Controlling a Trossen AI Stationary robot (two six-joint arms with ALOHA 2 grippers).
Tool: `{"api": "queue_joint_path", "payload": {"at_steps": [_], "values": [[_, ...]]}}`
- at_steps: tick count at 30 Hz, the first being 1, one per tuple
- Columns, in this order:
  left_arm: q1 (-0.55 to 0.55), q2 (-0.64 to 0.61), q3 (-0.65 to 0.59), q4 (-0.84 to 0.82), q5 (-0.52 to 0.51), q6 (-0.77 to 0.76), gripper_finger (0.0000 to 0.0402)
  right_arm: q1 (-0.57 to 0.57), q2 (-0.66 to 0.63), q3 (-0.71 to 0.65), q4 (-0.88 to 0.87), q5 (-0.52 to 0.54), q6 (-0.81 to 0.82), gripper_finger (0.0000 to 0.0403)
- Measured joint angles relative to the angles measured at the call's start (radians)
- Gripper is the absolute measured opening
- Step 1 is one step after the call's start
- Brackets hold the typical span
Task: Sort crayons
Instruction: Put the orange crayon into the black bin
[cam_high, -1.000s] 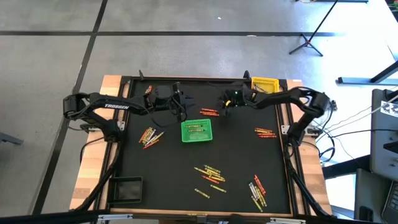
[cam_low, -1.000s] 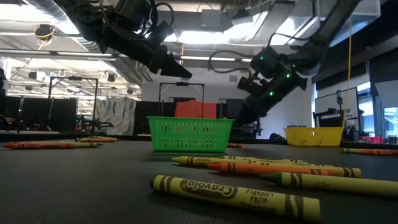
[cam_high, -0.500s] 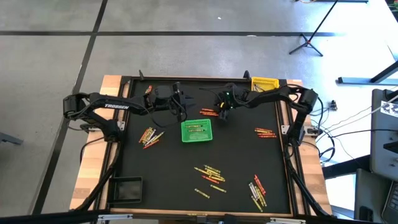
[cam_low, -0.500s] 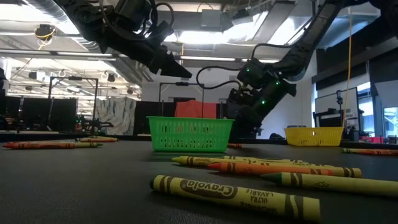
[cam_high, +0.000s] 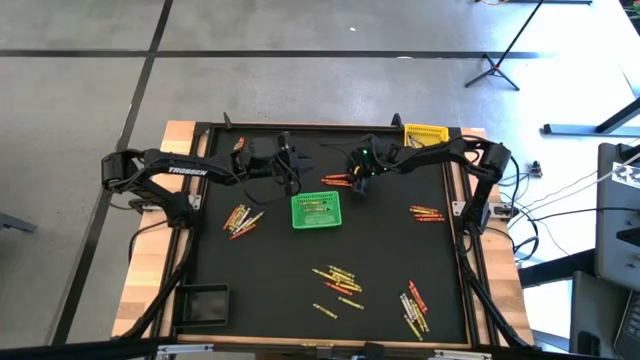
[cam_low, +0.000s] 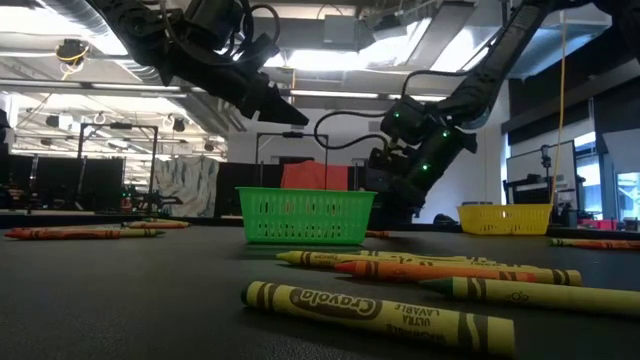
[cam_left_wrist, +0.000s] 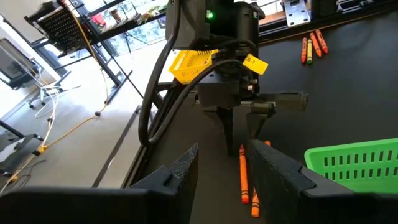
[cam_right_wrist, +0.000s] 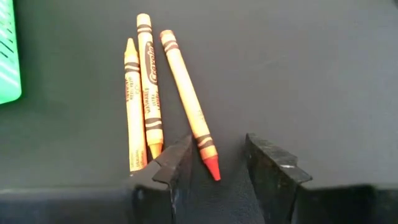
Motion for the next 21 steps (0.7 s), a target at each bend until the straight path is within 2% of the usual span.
{"api": "queue_joint_path", "payload": {"at_steps": [10,17,21], "values": [[0.000,0.000,0.000,0.000,0.000,0.000,0.0127,-0.002,-0.002,0.001,-0.016,0.003,-0.034,0.0011],[0.000,0.000,0.000,0.000,0.000,0.000,0.0127,-0.002,-0.013,0.000,-0.023,0.040,-0.063,0.0027],[0.000,0.000,0.000,0.000,0.000,0.000,0.0127,-0.004,-0.065,-0.003,-0.037,0.064,-0.066,0.0009]]}}
